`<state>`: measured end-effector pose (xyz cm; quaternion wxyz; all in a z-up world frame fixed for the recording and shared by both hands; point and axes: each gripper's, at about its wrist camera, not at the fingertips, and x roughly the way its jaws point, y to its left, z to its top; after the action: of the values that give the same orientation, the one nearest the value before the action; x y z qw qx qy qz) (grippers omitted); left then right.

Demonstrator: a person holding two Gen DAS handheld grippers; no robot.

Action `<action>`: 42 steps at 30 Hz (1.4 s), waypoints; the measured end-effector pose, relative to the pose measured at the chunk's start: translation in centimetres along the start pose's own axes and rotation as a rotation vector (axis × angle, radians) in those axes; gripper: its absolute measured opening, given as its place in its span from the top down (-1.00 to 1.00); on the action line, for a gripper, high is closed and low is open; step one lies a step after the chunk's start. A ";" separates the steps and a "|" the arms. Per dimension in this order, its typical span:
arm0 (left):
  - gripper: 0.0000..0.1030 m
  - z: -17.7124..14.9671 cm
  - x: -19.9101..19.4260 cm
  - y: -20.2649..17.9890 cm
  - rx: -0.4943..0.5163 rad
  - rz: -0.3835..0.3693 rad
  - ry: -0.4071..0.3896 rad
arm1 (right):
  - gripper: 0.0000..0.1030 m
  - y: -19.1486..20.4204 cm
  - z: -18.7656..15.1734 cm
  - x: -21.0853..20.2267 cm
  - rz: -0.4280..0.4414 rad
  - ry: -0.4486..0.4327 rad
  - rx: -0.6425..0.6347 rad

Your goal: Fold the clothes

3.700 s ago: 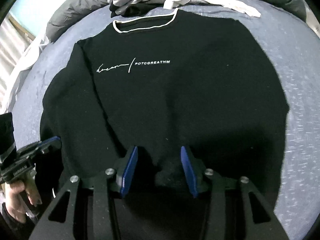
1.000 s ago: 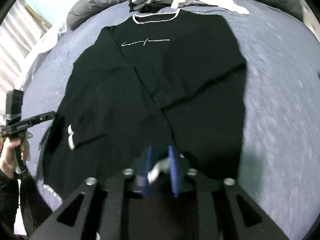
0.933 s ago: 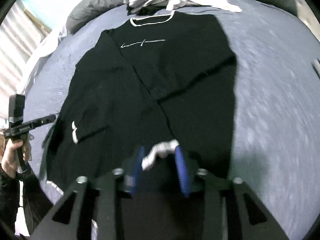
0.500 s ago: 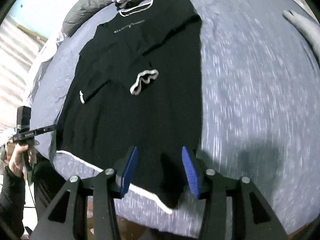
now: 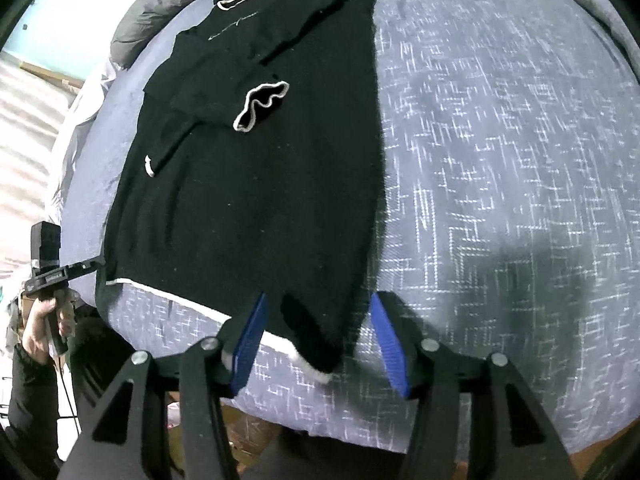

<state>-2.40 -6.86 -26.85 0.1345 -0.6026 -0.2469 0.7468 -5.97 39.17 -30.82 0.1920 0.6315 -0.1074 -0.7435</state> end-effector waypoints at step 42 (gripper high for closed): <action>0.89 -1.2 -9.6 -5.9 0.252 -0.036 -0.160 | 0.89 5.9 -1.5 -8.8 0.121 -0.215 -0.176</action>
<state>0.43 -6.44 -15.87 0.2025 -0.5151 -0.1721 0.8149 -2.45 37.66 -20.81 0.2784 0.5214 -0.0999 -0.8004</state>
